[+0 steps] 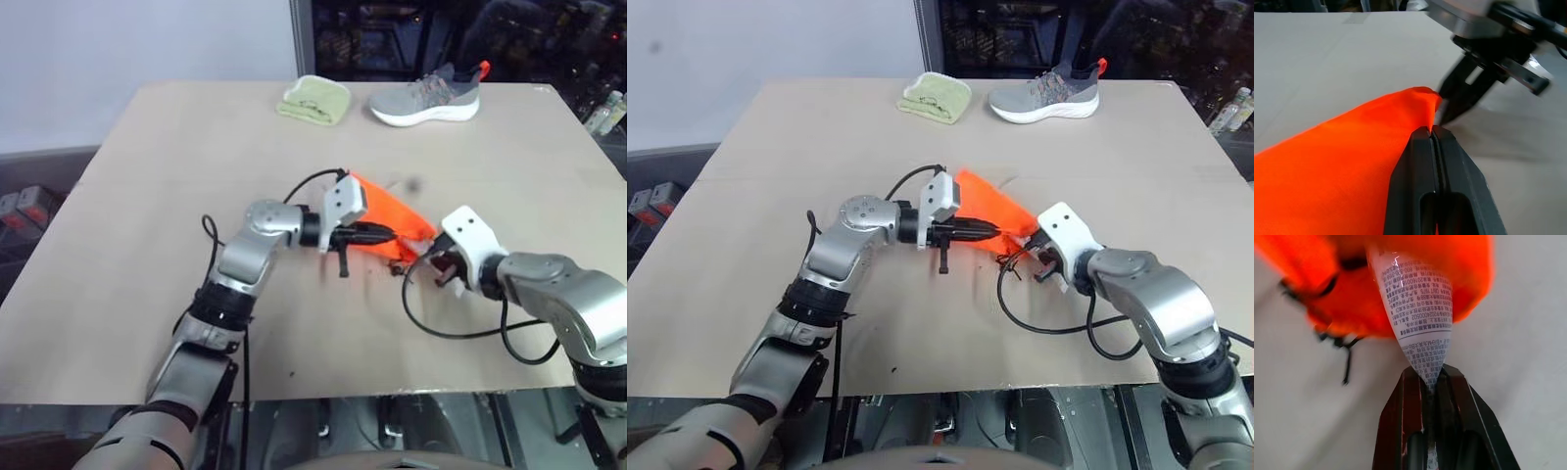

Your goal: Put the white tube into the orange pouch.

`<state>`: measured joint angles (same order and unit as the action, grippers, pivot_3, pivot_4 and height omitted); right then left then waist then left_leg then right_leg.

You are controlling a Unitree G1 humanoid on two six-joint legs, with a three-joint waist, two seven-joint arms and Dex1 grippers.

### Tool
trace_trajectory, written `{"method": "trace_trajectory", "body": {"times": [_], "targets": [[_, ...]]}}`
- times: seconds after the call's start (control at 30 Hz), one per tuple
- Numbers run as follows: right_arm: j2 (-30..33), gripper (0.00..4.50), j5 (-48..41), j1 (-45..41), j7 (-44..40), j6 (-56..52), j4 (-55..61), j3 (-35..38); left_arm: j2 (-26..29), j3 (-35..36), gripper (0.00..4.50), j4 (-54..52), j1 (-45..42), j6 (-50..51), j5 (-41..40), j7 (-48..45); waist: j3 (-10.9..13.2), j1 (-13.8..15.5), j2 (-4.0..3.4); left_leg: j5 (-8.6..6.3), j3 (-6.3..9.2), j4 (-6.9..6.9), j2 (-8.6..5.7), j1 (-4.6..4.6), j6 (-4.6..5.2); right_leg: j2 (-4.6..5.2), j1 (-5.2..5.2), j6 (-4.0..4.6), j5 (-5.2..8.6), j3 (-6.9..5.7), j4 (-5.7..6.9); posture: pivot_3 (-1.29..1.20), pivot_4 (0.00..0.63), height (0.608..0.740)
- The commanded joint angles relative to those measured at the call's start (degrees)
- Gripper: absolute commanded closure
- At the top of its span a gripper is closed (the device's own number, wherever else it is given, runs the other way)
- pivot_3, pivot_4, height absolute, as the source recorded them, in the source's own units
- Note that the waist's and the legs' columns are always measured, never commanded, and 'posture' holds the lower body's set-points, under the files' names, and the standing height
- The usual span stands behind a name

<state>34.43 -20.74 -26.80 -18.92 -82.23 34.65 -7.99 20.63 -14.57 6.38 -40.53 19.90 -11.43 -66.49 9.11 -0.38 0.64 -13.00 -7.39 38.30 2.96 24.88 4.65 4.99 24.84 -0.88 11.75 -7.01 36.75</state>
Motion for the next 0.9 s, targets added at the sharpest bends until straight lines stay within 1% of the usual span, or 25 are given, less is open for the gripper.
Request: {"method": "trace_trajectory", "body": {"times": [0.03,0.07,0.17,0.3,0.43,0.5,0.53,0.57,0.6,0.63,0.67,0.77,0.83,0.9], "targets": [[1.92,4.48,3.98,-3.84,-0.4,8.3,-2.41,-7.56,-0.19,-0.19,4.5,-2.7,-0.41,-1.03,-0.53,0.65,0.0,-0.19,-0.01,0.0,-0.02,0.0,0.0,-0.02,0.0,-0.01,0.0,0.0,0.0,0.02,0.0,0.0,0.15,0.74],[2.69,4.48,6.36,-5.31,-0.86,12.62,-4.65,-10.49,-0.16,-0.16,4.5,-2.33,-0.53,-1.25,-0.37,0.81,0.0,-0.25,0.0,0.0,-0.03,0.0,0.0,-0.02,0.0,-0.01,0.01,0.0,0.0,0.03,0.0,0.0,0.15,0.74],[3.67,4.48,11.45,-8.64,-2.41,22.03,-10.1,-16.05,-0.06,0.02,4.5,-0.94,-1.16,-1.99,0.0,1.15,0.01,-0.31,-0.01,0.0,-0.04,0.0,0.0,-0.03,0.0,-0.02,0.01,-0.01,0.0,0.04,0.01,0.0,0.15,0.74],[0.85,4.48,17.12,-11.0,-2.35,31.89,-17.62,-20.51,-0.07,0.35,4.5,0.5,-2.11,-2.42,0.09,1.47,0.01,-0.25,-0.01,0.15,-0.06,0.0,0.0,-0.01,-0.24,-0.03,0.02,-0.01,0.0,0.03,0.01,0.0,0.15,0.74],[-6.82,4.48,17.27,-10.36,-1.95,39.07,-24.54,-18.57,-0.16,0.8,4.5,1.8,-2.85,-2.06,-0.21,2.14,0.01,-0.3,0.0,0.17,-0.13,0.0,0.01,-0.01,-0.26,-0.07,0.03,-0.02,0.0,0.08,0.0,0.0,0.15,0.74],[-10.59,4.48,15.24,-8.89,-2.56,40.87,-26.63,-15.69,-0.23,1.42,4.5,2.69,-3.07,-1.27,-0.6,2.75,0.01,-0.32,0.0,0.17,-0.16,0.0,0.02,-0.01,-0.27,-0.08,0.03,-0.02,-0.01,0.1,0.01,0.0,0.15,0.74],[-11.67,3.66,14.91,-8.24,-2.42,41.34,-27.0,-14.43,-0.32,1.81,4.5,3.37,-3.31,-0.81,-0.8,3.07,0.01,-0.3,0.01,0.17,-0.19,-0.01,0.02,-0.01,-0.27,-0.08,0.05,-0.02,-0.01,0.11,0.01,0.0,0.15,0.74],[-11.55,3.33,15.37,-7.42,-2.4,41.23,-26.05,-13.76,-0.22,2.12,4.5,4.38,-3.64,-0.7,-0.69,3.33,0.02,-0.21,0.01,0.17,-0.19,0.0,0.04,-0.01,-0.27,-0.09,0.04,-0.02,-0.01,0.1,0.01,0.0,0.15,0.74],[-11.48,2.8,15.56,-6.57,-2.27,40.58,-24.64,-12.75,-0.08,2.33,4.5,5.43,-3.99,-0.77,-0.45,3.56,0.02,-0.01,0.01,0.17,-0.18,0.0,0.03,0.0,-0.27,-0.08,0.04,-0.02,-0.01,0.09,0.01,0.0,0.15,0.74],[-11.43,2.5,14.8,-5.47,-2.07,38.63,-21.97,-10.77,0.03,2.7,4.5,6.81,-4.5,-0.61,-0.34,3.92,0.02,0.1,0.01,0.17,-0.17,0.0,0.02,0.0,-0.27,-0.07,0.02,-0.02,-0.01,0.08,0.01,0.0,0.15,0.74],[-11.0,1.89,14.07,-4.45,-2.24,36.57,-19.09,-9.2,0.23,3.01,4.5,8.06,-4.93,-0.54,-0.23,4.2,0.02,0.1,0.01,0.17,-0.17,0.01,0.01,0.01,-0.26,-0.05,0.02,-0.02,-0.01,0.09,0.01,0.0,0.15,0.74],[-8.23,1.89,11.31,-1.15,-3.76,29.28,-9.68,-4.46,1.02,3.14,4.5,12.47,-6.43,-2.95,1.2,4.84,0.02,0.14,0.01,0.16,-0.17,0.02,0.0,0.01,-0.26,-0.02,0.03,-0.02,-0.01,0.1,0.0,0.0,0.15,0.74],[-8.7,1.89,8.92,0.29,-3.14,24.26,-4.8,0.05,0.98,3.54,4.5,14.5,-7.39,-3.39,1.2,4.97,0.02,0.1,0.01,0.16,-0.15,0.01,0.0,-0.01,-0.25,-0.03,0.02,-0.02,-0.01,0.1,0.01,0.0,0.15,0.74],[-7.78,1.89,8.34,1.73,-2.67,20.74,-1.99,2.45,0.96,3.66,4.5,15.79,-8.01,-4.11,1.3,4.67,0.02,-0.02,0.01,0.15,-0.12,0.0,0.06,-0.01,-0.26,-0.06,0.04,-0.01,0.0,0.07,0.02,0.0,0.15,0.74]]}}
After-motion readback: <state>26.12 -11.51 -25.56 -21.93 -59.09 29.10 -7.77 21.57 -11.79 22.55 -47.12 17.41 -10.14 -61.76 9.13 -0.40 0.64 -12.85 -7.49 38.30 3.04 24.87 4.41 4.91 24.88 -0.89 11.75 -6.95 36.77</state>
